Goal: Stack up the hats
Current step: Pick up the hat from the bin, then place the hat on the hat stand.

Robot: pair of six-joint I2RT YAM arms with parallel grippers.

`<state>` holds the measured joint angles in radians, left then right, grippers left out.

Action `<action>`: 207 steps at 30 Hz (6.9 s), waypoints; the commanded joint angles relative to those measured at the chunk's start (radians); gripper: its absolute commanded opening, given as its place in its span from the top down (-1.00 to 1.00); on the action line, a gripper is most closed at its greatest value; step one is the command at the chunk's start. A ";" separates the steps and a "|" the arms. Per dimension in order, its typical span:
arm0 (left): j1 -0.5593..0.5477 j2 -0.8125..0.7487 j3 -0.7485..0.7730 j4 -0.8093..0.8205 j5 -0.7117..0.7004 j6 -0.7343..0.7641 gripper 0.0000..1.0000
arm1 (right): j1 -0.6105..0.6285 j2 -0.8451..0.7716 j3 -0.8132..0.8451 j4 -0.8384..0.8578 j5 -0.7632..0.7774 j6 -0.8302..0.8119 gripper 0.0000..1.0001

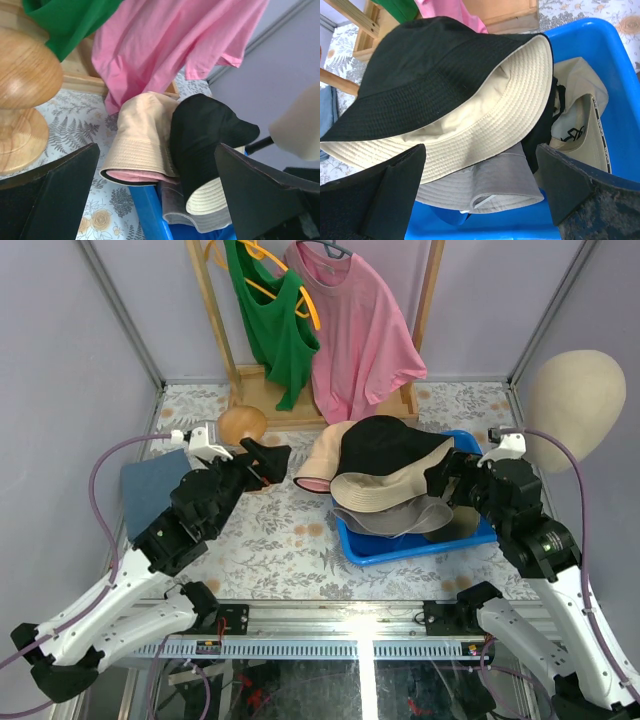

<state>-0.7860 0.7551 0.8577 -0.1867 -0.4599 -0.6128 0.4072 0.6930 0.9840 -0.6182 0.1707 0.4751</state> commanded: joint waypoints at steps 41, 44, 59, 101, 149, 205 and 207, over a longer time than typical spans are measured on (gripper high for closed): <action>0.201 0.880 0.569 0.138 0.817 0.090 -0.99 | 0.009 0.144 0.125 0.210 -0.121 -0.134 -0.99; 0.219 0.897 0.578 0.134 0.830 0.085 -0.99 | 0.008 0.152 0.125 0.218 -0.127 -0.134 -0.99; 0.256 0.997 0.590 0.248 1.075 0.049 -1.00 | 0.008 0.163 0.109 0.245 -0.146 -0.131 -0.99; 0.270 0.555 0.623 0.125 0.675 0.234 0.70 | 0.009 0.116 0.103 0.247 -0.153 -0.118 -0.99; 0.337 0.496 0.321 0.339 -0.193 0.793 0.63 | 0.008 0.160 0.032 0.321 -0.198 -0.094 -0.99; 0.525 0.559 0.434 0.164 0.138 0.163 1.00 | 0.008 0.257 -0.034 0.542 -0.318 -0.041 -1.00; 0.526 0.557 0.445 0.156 0.145 0.139 1.00 | 0.008 0.269 -0.028 0.551 -0.339 -0.038 -1.00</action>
<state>-0.2653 1.3396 1.2495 -0.0322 -0.3626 -0.3946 0.4080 0.9482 0.9447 -0.1520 -0.1139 0.4240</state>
